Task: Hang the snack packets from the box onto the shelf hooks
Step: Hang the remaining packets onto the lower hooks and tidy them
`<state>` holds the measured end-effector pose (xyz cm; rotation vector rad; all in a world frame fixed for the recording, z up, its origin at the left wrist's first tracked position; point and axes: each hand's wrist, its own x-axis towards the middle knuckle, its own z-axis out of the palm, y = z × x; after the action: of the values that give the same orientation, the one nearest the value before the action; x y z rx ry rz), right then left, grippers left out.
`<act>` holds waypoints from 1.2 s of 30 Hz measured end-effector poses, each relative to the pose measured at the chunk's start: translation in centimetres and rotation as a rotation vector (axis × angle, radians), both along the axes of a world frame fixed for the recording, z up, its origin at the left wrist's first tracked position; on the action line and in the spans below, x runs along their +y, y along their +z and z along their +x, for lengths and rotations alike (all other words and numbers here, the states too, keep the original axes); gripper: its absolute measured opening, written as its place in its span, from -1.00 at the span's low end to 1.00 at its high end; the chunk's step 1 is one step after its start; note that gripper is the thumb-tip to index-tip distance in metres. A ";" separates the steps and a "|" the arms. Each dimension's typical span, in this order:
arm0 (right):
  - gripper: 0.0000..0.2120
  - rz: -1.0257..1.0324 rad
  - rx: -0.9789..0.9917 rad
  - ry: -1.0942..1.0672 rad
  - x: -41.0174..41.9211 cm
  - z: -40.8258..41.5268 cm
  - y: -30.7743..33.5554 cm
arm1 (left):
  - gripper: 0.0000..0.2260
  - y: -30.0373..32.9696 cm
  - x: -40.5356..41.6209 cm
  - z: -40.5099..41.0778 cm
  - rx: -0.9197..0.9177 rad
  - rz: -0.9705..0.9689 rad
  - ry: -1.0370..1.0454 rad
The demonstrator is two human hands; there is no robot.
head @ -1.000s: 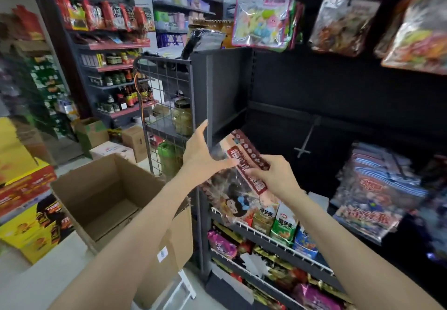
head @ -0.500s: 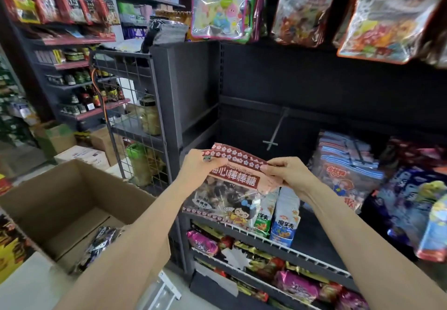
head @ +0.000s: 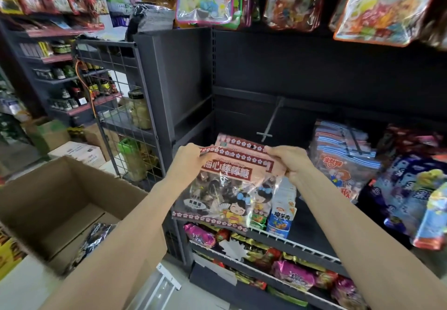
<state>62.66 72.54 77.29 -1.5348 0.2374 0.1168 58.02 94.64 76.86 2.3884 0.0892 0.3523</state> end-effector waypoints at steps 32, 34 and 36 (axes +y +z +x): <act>-0.83 -0.793 -0.554 -0.242 0.1 6.2 -2.4 | -0.73 1.6 -2.3 3.7 -0.173 0.091 0.164; -0.77 -0.913 -0.557 -0.189 -0.2 7.5 -2.6 | -0.73 1.8 -2.6 4.5 -0.172 0.086 0.175; -0.74 -0.982 -0.541 -0.160 -0.6 9.1 -2.7 | -0.73 1.9 -2.8 5.5 -0.175 0.087 0.184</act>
<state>71.71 71.95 74.59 -2.4315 -0.0396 -0.6251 63.51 91.83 78.78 2.4302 0.2178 0.6618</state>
